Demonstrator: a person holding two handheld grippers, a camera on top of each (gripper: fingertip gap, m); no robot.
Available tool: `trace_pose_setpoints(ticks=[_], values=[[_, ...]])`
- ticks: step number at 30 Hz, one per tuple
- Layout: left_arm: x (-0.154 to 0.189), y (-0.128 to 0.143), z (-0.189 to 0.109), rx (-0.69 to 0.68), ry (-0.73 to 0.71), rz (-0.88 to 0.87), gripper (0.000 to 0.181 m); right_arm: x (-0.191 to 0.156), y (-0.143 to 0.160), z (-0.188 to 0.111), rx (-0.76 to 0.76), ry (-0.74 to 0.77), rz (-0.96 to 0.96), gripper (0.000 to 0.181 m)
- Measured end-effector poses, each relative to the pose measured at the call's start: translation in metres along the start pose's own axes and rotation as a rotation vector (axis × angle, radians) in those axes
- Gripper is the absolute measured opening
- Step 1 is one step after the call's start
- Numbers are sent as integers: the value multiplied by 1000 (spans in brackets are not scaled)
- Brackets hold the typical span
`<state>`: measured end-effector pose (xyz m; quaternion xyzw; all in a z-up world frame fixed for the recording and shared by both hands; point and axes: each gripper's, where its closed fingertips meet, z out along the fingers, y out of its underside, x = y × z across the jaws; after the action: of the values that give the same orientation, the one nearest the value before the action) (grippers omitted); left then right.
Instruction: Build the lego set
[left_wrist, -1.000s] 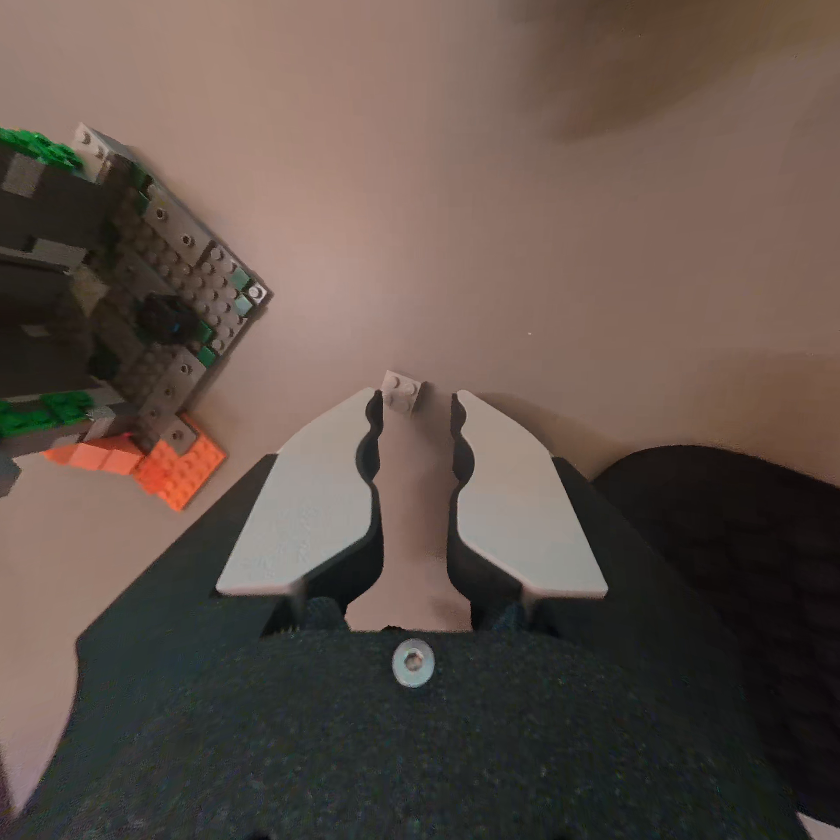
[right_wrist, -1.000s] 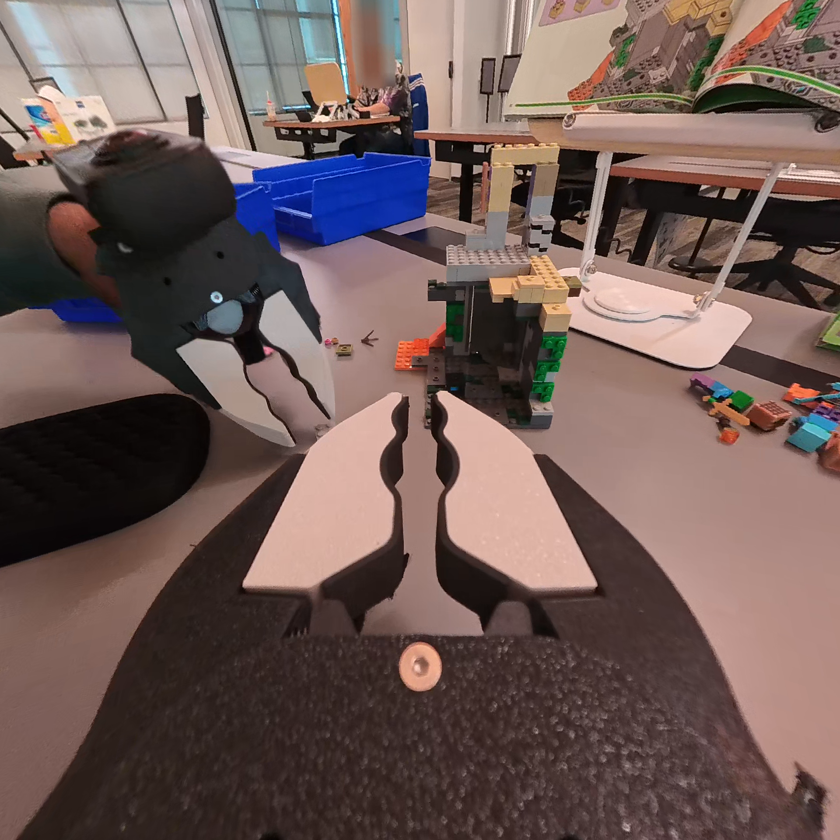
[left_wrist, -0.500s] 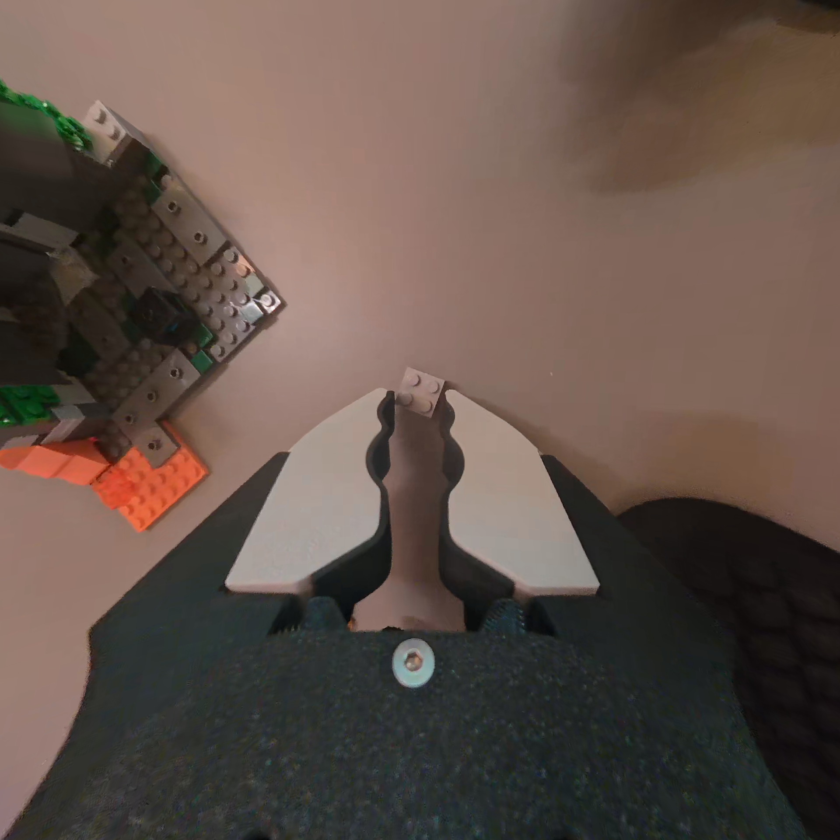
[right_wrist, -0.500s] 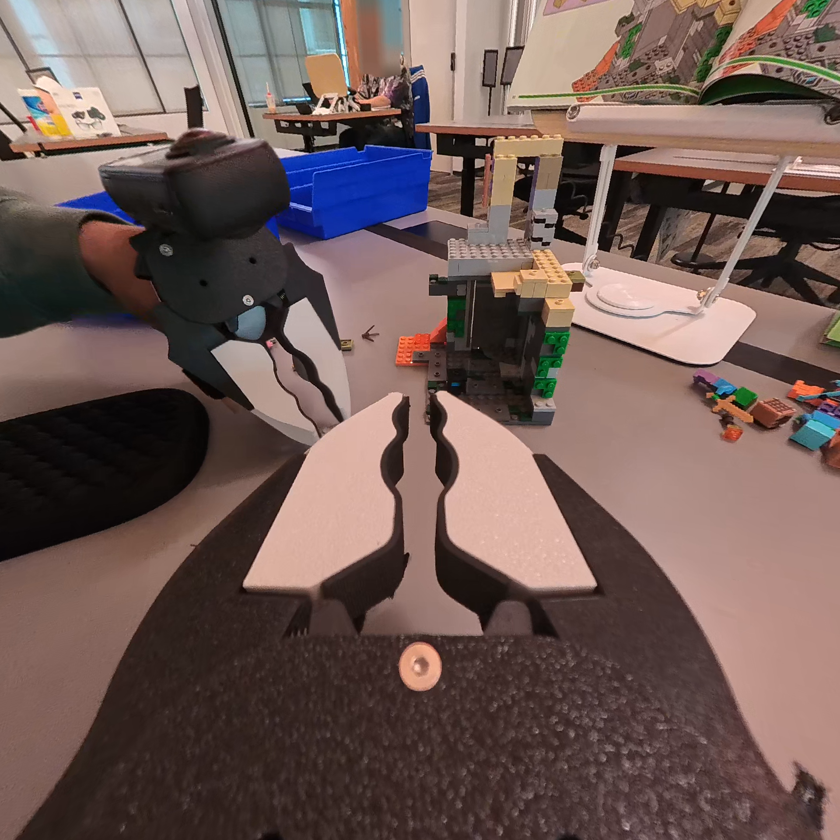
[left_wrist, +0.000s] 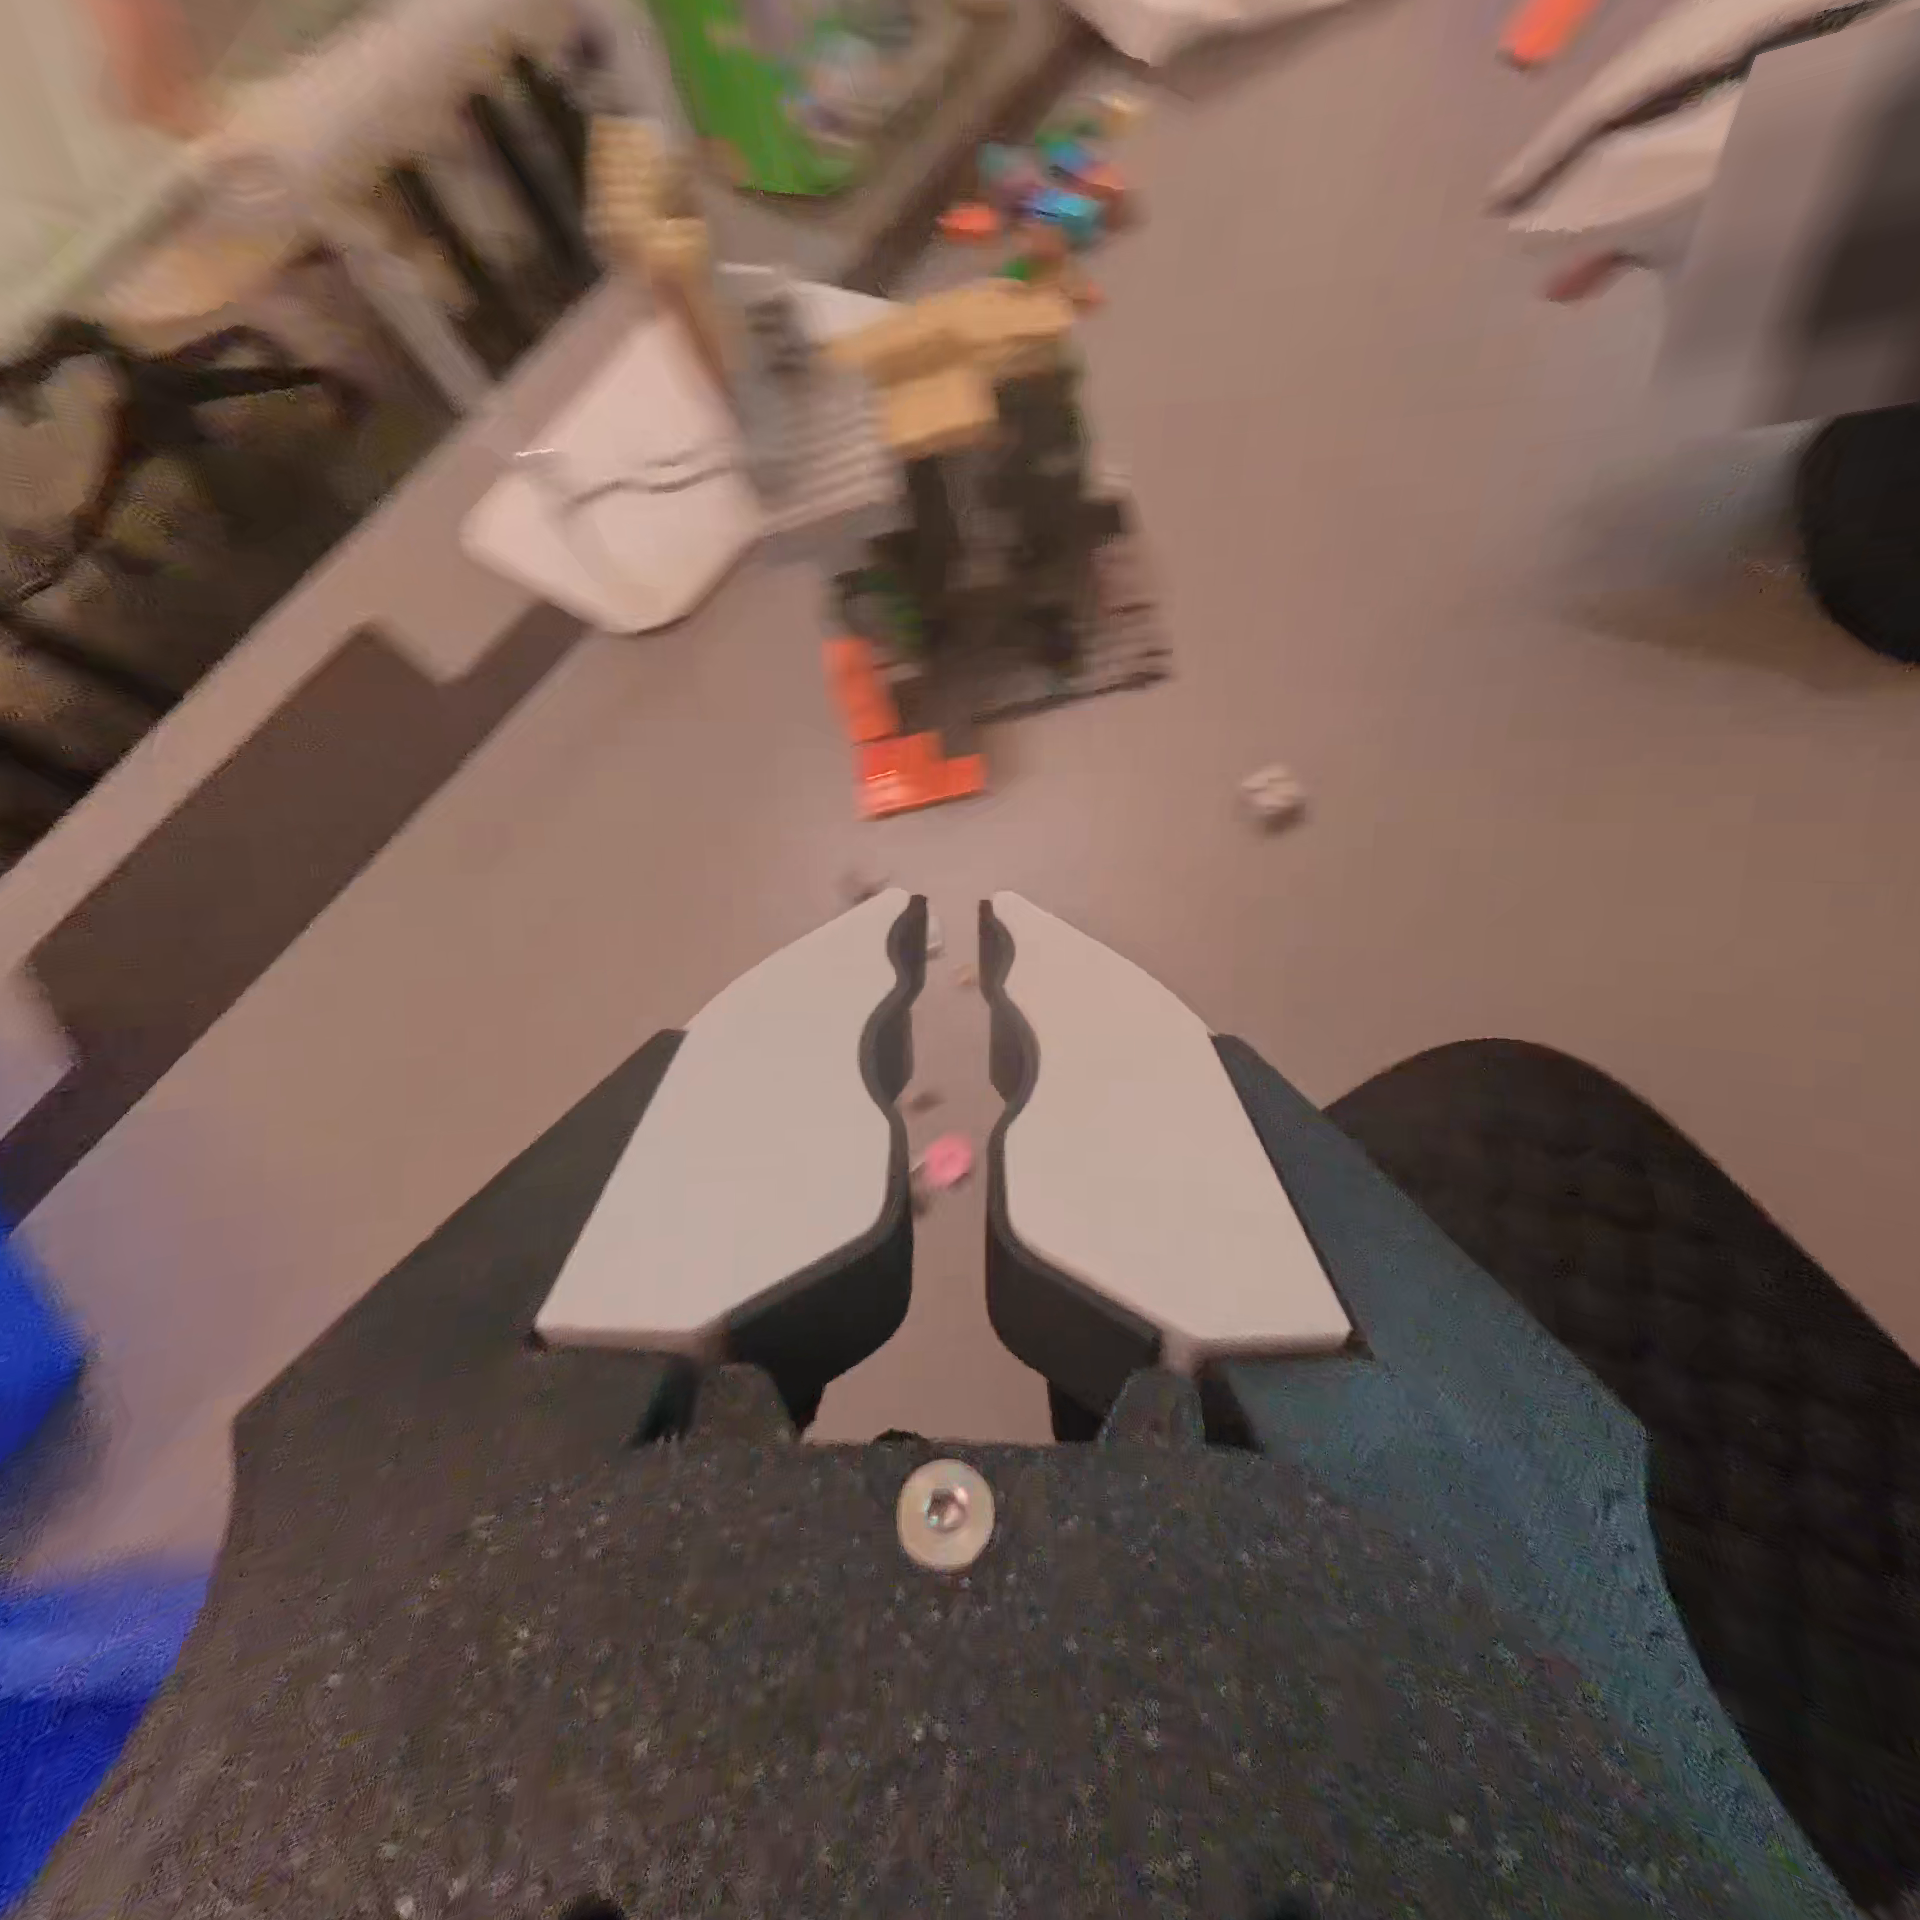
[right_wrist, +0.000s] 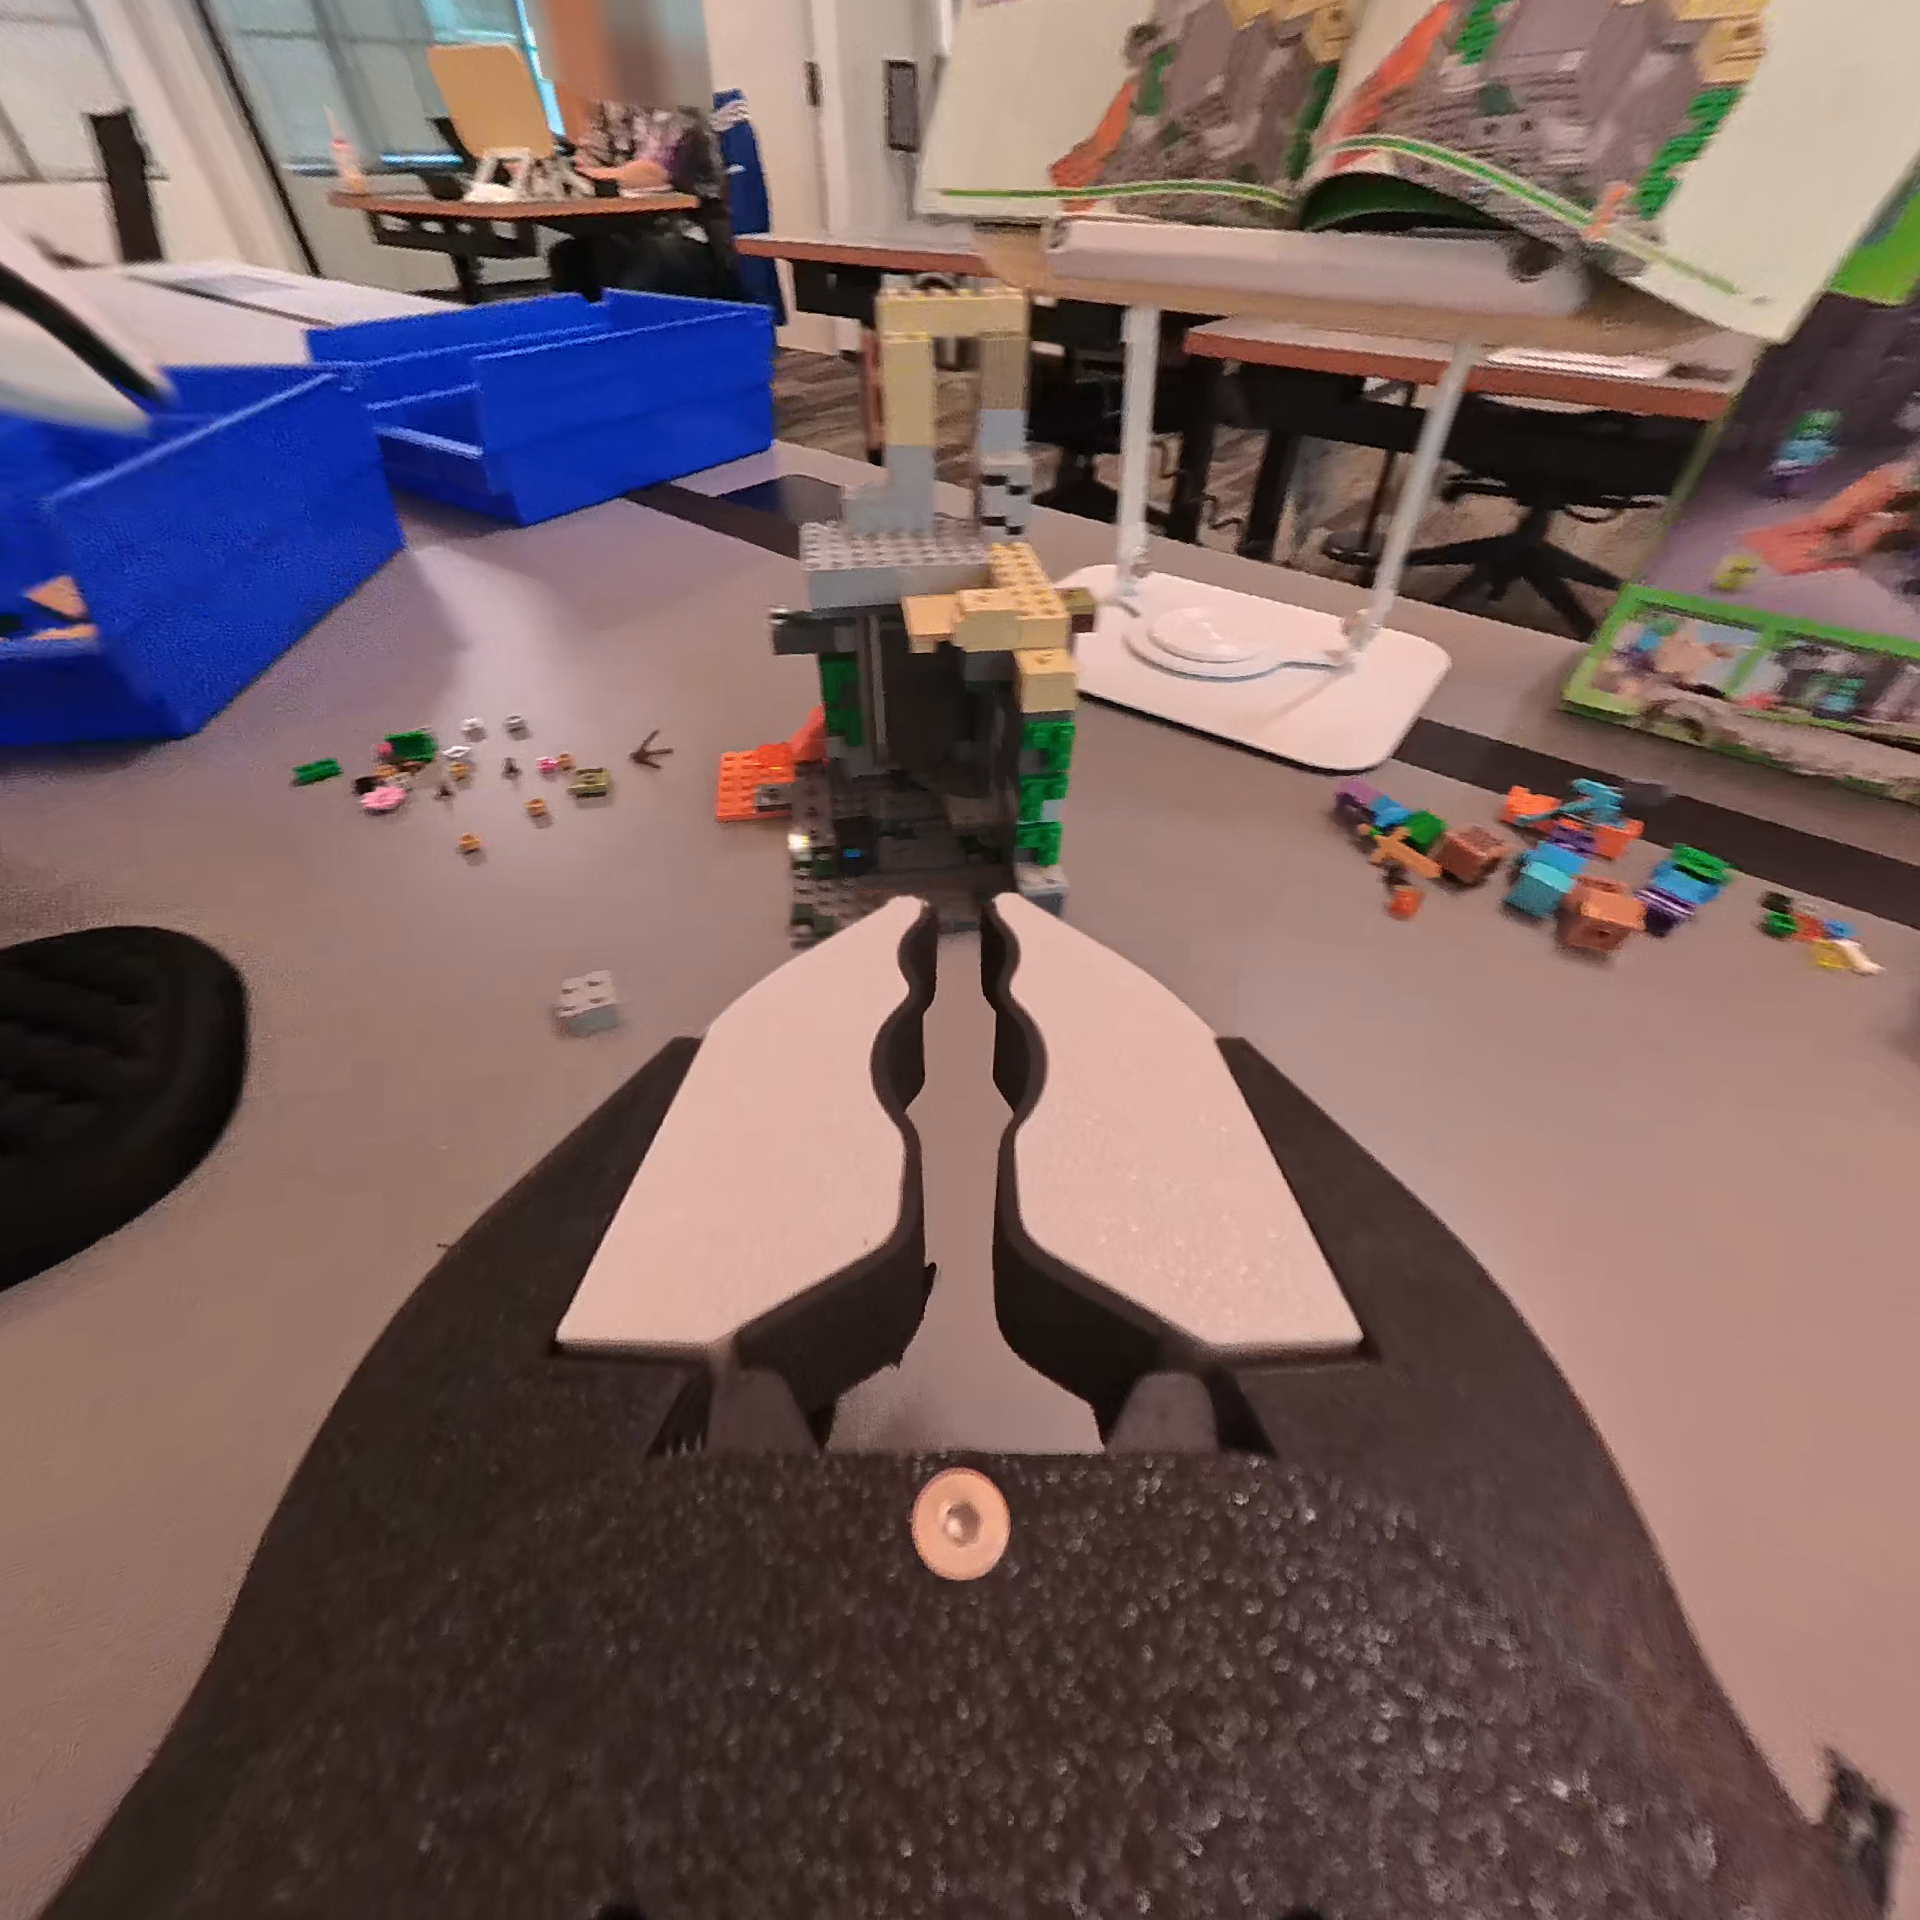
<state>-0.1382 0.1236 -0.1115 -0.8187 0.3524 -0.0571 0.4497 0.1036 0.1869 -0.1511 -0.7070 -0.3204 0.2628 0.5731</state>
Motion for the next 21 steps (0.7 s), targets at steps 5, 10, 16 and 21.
trace_pose_setpoints(ticks=[5,10,16,21], values=[[-116,65,-92,0,-345,-257,0,37,0,-13,1,109,4,6],[-152,142,-120,-85,-372,-402,0,54,2,-16,16,117,25,0],[-121,204,-94,-319,-188,-382,15,55,8,-11,-2,123,8,0],[-105,236,-80,-506,-54,-371,30,55,9,-12,-3,131,1,0]])
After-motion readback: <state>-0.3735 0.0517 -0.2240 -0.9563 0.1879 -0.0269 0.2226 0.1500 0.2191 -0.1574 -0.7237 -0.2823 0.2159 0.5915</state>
